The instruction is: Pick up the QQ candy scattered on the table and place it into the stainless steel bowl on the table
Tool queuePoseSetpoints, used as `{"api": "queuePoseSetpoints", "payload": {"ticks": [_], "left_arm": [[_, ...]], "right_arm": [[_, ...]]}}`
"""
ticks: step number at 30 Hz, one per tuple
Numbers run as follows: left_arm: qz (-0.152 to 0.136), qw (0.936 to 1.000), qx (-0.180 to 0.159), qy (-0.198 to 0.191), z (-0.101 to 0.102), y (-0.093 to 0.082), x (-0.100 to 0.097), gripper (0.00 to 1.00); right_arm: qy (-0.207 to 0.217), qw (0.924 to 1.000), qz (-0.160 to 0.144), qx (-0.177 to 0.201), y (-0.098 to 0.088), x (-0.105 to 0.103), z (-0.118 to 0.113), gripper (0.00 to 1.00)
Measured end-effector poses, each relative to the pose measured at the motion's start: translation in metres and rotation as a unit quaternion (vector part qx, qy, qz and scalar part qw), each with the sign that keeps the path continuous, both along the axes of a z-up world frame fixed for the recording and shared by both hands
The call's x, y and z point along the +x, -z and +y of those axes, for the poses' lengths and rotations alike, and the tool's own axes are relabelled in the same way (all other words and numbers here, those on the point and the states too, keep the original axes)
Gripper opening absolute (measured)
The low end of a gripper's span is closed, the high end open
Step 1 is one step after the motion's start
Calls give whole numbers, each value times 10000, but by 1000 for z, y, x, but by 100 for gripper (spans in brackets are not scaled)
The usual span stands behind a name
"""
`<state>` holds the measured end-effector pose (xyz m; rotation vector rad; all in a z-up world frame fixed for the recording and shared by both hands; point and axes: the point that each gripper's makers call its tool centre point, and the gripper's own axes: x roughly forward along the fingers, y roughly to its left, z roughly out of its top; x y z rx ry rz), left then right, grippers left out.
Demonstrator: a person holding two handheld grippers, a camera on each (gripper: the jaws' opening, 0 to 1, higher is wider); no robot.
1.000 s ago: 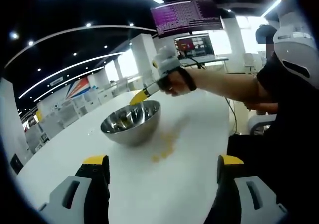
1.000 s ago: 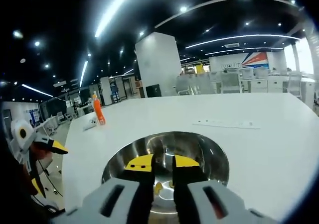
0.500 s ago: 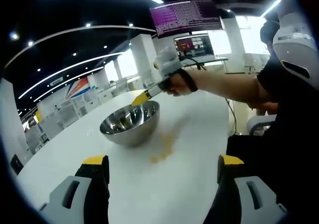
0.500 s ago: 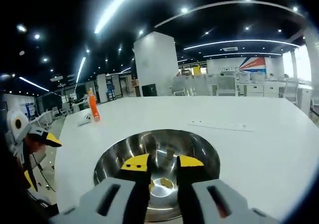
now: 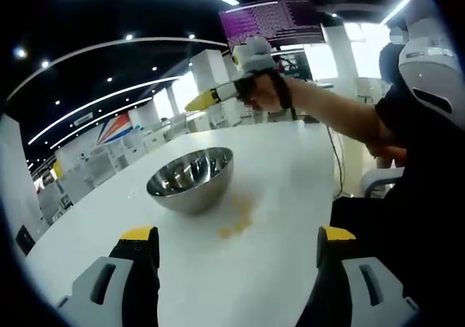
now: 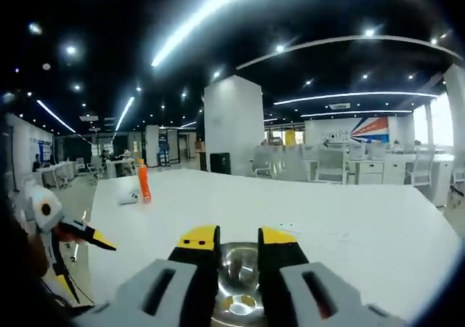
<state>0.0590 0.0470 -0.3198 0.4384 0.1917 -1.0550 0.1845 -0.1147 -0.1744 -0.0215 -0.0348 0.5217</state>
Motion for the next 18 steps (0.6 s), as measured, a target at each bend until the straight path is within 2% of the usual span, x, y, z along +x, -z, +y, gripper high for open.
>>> {"api": "queuePoseSetpoints", "payload": {"ticks": [4,6,8,12,18], "left_arm": [[14,10000,17,3,0,1,0,90],[12,10000,6,12,-1,1,0,90],[1,10000,-13,17,-1,-1,-1,90],[-38,10000,-26,21,-1,-3,-2,90],[-12,10000,10,9,0,-1,-2,90]], "right_arm": [[-315,9981,-525,23,-43,-40,18,21],[-475,9965,-682,62,-57,-60,27,21],[-636,9948,-796,91,-63,-80,37,21],[-1043,9917,-751,-110,-45,-111,59,21],[-1388,9901,-93,-189,13,-132,79,20]]}}
